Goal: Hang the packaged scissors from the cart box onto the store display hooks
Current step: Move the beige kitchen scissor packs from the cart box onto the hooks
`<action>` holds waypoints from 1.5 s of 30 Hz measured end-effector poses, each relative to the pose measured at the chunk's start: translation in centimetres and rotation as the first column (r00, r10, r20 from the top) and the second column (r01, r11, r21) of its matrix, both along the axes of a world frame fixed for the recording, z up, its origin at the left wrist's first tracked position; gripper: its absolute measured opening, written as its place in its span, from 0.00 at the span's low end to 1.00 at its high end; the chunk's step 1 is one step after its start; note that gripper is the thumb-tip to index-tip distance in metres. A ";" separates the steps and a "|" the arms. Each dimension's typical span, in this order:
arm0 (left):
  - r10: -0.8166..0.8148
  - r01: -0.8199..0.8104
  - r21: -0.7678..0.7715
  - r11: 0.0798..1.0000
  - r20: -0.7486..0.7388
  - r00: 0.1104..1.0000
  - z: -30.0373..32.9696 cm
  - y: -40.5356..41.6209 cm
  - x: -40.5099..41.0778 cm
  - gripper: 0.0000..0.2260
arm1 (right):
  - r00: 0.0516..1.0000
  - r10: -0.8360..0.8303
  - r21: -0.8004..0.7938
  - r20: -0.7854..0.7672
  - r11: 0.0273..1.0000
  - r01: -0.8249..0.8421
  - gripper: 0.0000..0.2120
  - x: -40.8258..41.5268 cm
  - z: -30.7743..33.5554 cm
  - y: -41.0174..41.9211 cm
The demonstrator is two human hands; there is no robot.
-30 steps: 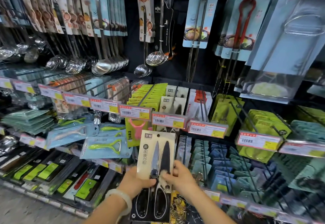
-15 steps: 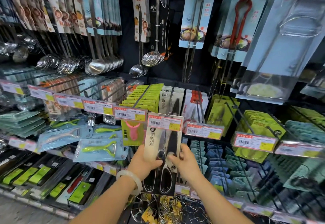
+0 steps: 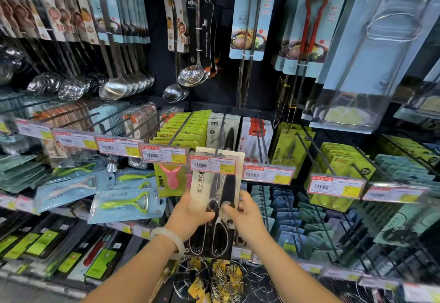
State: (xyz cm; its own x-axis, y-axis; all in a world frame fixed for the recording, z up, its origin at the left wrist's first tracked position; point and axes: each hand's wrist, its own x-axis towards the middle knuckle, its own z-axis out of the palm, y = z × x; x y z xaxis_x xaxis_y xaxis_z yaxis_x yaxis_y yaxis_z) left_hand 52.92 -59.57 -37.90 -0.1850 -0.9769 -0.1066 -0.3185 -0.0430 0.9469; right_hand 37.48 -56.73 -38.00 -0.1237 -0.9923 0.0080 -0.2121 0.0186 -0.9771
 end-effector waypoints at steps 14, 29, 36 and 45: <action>0.036 -0.041 0.075 0.996 0.060 0.998 -1.2 -0.1 0.8 0.28 | 0.995 -0.021 0.095 -0.102 0.995 0.031 0.14 0.8 -1.8 -0.9; 0.061 -0.184 0.163 0.969 0.566 0.822 -3.9 -0.9 -3.6 0.35 | 0.886 0.142 0.389 -0.442 0.920 0.046 0.31 -3.3 -4.5 0.3; -0.269 0.317 0.152 0.936 0.890 0.368 -2.1 3.3 -12.9 0.34 | 0.672 0.350 0.507 -0.652 0.861 0.044 0.30 -10.4 -5.1 5.3; -0.412 0.694 0.182 0.696 0.893 0.179 0.2 11.7 -33.4 0.36 | 0.512 0.180 0.387 -0.840 0.860 0.332 0.27 -27.1 -3.0 15.4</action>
State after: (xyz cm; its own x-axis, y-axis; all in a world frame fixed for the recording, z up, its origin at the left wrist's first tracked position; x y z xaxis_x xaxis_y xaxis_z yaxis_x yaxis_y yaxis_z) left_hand 19.49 -47.89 -37.73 -0.6368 -0.6667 -0.3872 -0.7471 0.6577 0.0962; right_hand 10.37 -41.30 -40.96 -0.3867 -0.8796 -0.2770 -0.8762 0.4441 -0.1871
